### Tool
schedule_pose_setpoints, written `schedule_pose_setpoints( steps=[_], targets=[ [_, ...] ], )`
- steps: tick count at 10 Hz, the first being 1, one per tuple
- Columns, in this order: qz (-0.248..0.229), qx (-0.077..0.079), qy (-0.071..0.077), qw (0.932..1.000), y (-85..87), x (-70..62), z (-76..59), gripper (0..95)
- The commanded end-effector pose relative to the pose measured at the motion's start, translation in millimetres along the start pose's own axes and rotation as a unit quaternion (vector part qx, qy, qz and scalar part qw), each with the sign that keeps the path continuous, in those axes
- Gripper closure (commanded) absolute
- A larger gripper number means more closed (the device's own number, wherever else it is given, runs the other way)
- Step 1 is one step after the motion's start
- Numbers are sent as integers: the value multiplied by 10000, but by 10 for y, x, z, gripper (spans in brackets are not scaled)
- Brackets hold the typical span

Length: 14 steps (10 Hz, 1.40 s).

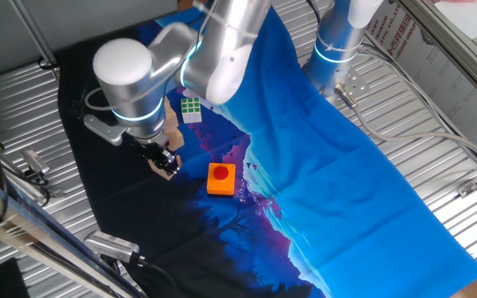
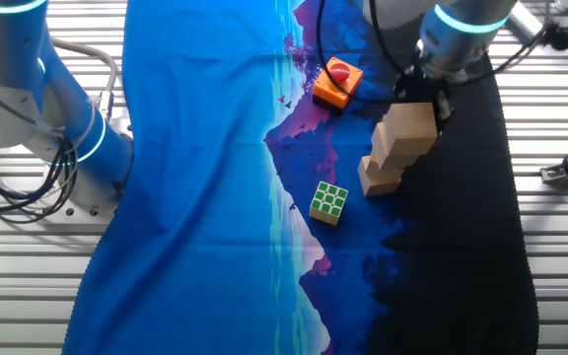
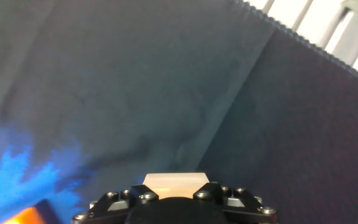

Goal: Stack the blocks in a vertical line of five

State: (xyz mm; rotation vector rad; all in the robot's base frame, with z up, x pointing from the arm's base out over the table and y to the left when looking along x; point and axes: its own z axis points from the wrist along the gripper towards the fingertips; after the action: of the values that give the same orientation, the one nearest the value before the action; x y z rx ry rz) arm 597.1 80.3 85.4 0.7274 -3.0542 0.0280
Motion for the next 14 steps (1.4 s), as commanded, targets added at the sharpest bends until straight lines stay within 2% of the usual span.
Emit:
schedule_pose_setpoints(
  steps=[1, 3, 5, 7, 9, 10, 12, 14],
  targets=[
    [187, 28, 21, 9998, 90, -19, -322, 950],
    [334, 36, 16, 9994, 158, -19, -552, 950],
    [526, 52, 60, 9986, 169, 32, -921, 950],
    [587, 95, 144, 9981, 69, 102, -1276, 950],
    [633, 290, 330, 9970, -30, 166, -1657, 950],
    [592, 365, 398, 9968, -71, 201, -1777, 950],
    [637, 350, 436, 9964, -141, 340, -1998, 950],
    [637, 340, 444, 9964, -188, 458, -2058, 950]
  ],
)
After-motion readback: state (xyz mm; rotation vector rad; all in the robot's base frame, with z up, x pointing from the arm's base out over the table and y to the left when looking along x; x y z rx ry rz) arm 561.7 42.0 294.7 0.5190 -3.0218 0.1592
